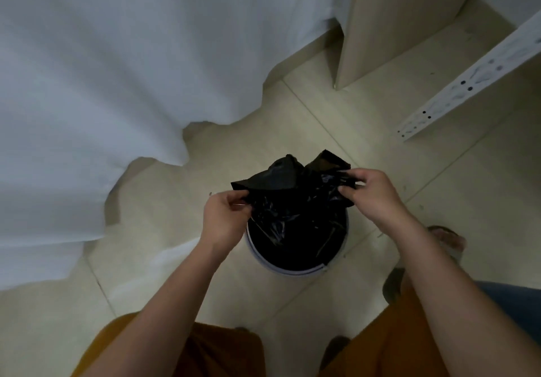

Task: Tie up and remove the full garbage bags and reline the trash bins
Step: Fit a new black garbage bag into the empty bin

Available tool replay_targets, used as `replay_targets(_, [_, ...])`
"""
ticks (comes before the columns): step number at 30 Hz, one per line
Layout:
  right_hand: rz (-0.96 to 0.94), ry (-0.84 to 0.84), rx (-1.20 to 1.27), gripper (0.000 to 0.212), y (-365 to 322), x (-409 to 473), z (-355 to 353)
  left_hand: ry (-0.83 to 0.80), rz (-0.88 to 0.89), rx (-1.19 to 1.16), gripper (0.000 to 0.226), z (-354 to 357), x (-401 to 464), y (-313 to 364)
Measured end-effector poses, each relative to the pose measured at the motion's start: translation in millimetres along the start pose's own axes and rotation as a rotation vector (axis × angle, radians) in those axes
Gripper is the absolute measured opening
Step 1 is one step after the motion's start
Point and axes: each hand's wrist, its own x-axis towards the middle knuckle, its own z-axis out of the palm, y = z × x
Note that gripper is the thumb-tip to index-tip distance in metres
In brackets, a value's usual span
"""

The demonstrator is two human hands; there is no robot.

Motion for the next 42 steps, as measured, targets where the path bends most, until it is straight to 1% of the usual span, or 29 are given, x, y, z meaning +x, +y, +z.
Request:
replay_targets(2, [-0.03, -0.048, -0.016, 0.028, -7, 16, -3, -0.03, 0.041, 0.003, 0.026, 1, 11, 2])
replay_targets(4, [-0.064, -0.094, -0.063, 0.025, -11, 28, -7, -0.063, 0.084, 0.029, 0.017, 3, 24, 8])
replay_targets(5, [-0.08, -0.137, -0.085, 0.022, -12, 34, -9, -0.073, 0.094, 0.046, 0.011, 4, 31, 12])
replay_targets(6, [-0.095, -0.193, -0.103, 0.02, -12, 40, -10, -0.082, 0.103, 0.064, 0.01, 5, 38, 16])
replay_targets(8, [-0.132, -0.297, -0.119, 0.015, -12, 49, -11, -0.112, 0.146, 0.12, 0.018, 6, 52, 20])
replay_targets(10, [-0.149, -0.33, -0.09, 0.014, -13, 57, -8, -0.122, 0.183, 0.222, 0.023, 8, 61, 22])
replay_targets(12, [-0.129, -0.329, -0.115, 0.023, -12, 60, -6, -0.105, 0.163, 0.282, 0.032, 9, 63, 19])
replay_targets(14, [-0.142, -0.286, -0.266, 0.032, -12, 56, -9, -0.081, 0.139, 0.337, 0.049, 8, 56, 14])
replay_targets(16, [-0.168, -0.232, -0.35, 0.035, -13, 48, -13, -0.061, 0.147, 0.368, 0.059, 6, 45, 10])
replay_targets(17, [-0.173, -0.229, -0.37, 0.034, -14, 43, -15, -0.053, 0.153, 0.371, 0.059, 5, 41, 9])
replay_targets(18, [-0.174, -0.244, -0.412, 0.031, -14, 38, -17, -0.051, 0.163, 0.371, 0.053, 3, 39, 6])
replay_targets(21, [-0.142, -0.343, -0.561, 0.02, -9, 32, -20, -0.065, 0.193, 0.411, 0.012, -4, 40, 0])
replay_targets(22, [-0.13, -0.37, -0.598, 0.015, -7, 32, -22, -0.089, 0.193, 0.427, 0.01, -5, 42, -1])
replay_targets(24, [-0.123, -0.395, -0.638, 0.007, -6, 31, -28, -0.153, 0.198, 0.436, 0.021, -9, 45, -1])
replay_targets(25, [-0.118, -0.409, -0.629, 0.009, -4, 29, -31, -0.183, 0.204, 0.429, 0.03, -12, 45, 0])
replay_targets(27, [-0.09, -0.463, -0.561, 0.025, -1, 23, -40, -0.249, 0.216, 0.421, 0.046, -15, 43, 0])
replay_targets(28, [-0.069, -0.5, -0.522, 0.035, 0, 20, -43, -0.274, 0.222, 0.446, 0.047, -16, 43, 0])
replay_targets(30, [-0.044, -0.563, -0.501, 0.054, 6, 17, -48, -0.296, 0.232, 0.553, 0.042, -14, 46, -4])
replay_targets(33, [-0.053, -0.558, -0.654, 0.075, 16, 20, -42, -0.34, 0.27, 0.773, 0.037, -8, 50, -10])
replay_targets(34, [-0.056, -0.556, -0.731, 0.079, 18, 21, -40, -0.363, 0.282, 0.81, 0.039, -5, 51, -13])
replay_targets(36, [-0.041, -0.568, -0.812, 0.085, 20, 22, -39, -0.374, 0.262, 0.835, 0.052, -4, 51, -15])
replay_targets(37, [-0.025, -0.57, -0.786, 0.088, 20, 22, -42, -0.35, 0.247, 0.819, 0.057, -4, 51, -13])
replay_targets(39, [-0.029, -0.557, -0.659, 0.097, 16, 20, -49, -0.253, 0.273, 0.737, 0.059, -6, 50, -10])
replay_targets(41, [-0.092, -0.522, -0.505, 0.1, 9, 17, -51, -0.125, 0.361, 0.655, 0.052, -7, 48, -6])
replay_targets(42, [-0.148, -0.479, -0.432, 0.096, 5, 16, -49, -0.067, 0.414, 0.622, 0.048, -6, 46, -4])
